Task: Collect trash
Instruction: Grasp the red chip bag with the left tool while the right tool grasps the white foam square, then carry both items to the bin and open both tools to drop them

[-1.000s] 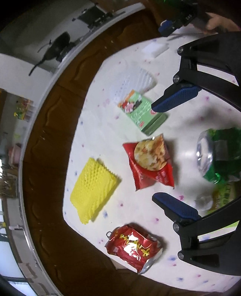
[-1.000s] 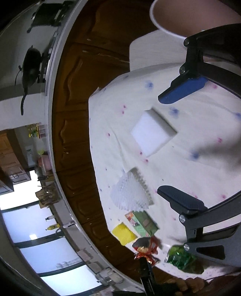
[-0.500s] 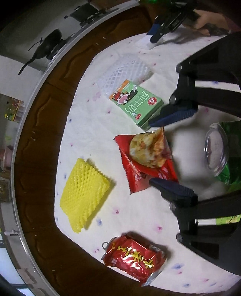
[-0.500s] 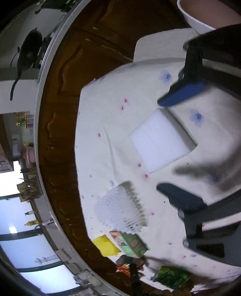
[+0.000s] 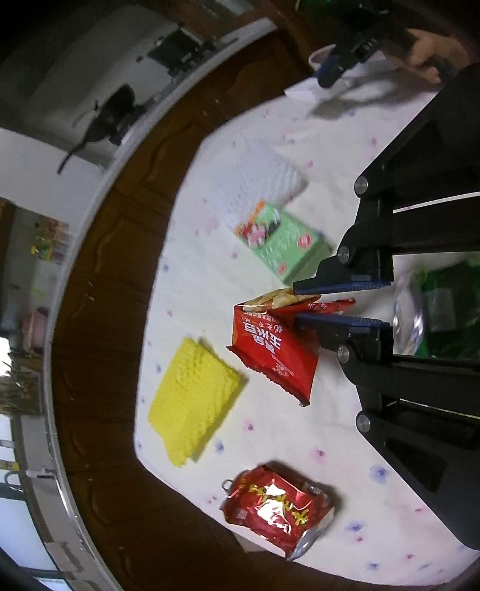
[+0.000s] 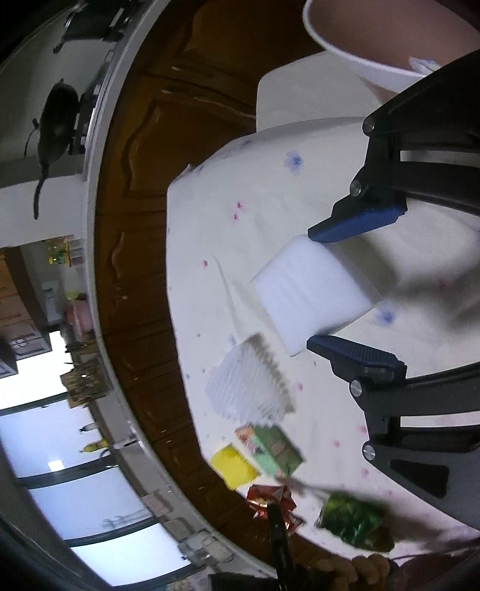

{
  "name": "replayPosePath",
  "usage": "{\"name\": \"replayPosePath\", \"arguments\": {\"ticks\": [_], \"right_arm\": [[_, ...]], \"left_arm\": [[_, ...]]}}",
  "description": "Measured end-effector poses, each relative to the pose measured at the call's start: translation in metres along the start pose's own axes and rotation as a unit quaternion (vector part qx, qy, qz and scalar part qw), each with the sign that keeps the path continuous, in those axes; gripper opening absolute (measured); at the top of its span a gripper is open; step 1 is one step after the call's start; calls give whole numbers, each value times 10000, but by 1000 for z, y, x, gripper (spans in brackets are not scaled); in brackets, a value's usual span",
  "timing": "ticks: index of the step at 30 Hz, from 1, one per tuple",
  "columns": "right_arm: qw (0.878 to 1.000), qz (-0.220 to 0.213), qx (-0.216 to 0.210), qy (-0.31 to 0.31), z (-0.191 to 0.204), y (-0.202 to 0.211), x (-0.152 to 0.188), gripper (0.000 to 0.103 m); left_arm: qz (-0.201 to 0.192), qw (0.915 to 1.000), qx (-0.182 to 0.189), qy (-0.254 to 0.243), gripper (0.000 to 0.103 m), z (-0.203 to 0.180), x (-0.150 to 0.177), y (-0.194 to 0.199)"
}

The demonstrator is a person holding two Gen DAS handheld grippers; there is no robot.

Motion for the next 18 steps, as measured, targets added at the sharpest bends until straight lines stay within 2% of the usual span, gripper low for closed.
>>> {"name": "replayPosePath", "arguments": {"ticks": [6, 14, 18], "right_arm": [[9993, -239, -93, -255, 5, 32, 7, 53], [9981, -397, 40, -465, -3, 68, 21, 53], [9964, -534, 145, -635, -12, 90, 29, 53]], "left_arm": [[-172, 9975, 637, -260, 9, -45, 5, 27], [50, 9895, 1295, -646, 9, -110, 32, 33], [152, 9846, 1511, -867, 9, -141, 47, 37]]}}
Point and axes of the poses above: each gripper's, at about its wrist camera, not at the fingertips, and y roughly against the way its jaws point, z to its left, x to its underside, the point moved 9 cm from there along -y, roughly the way its jaws point, and after that the axes turned 5 degrees about y, right-handed, at the moved point
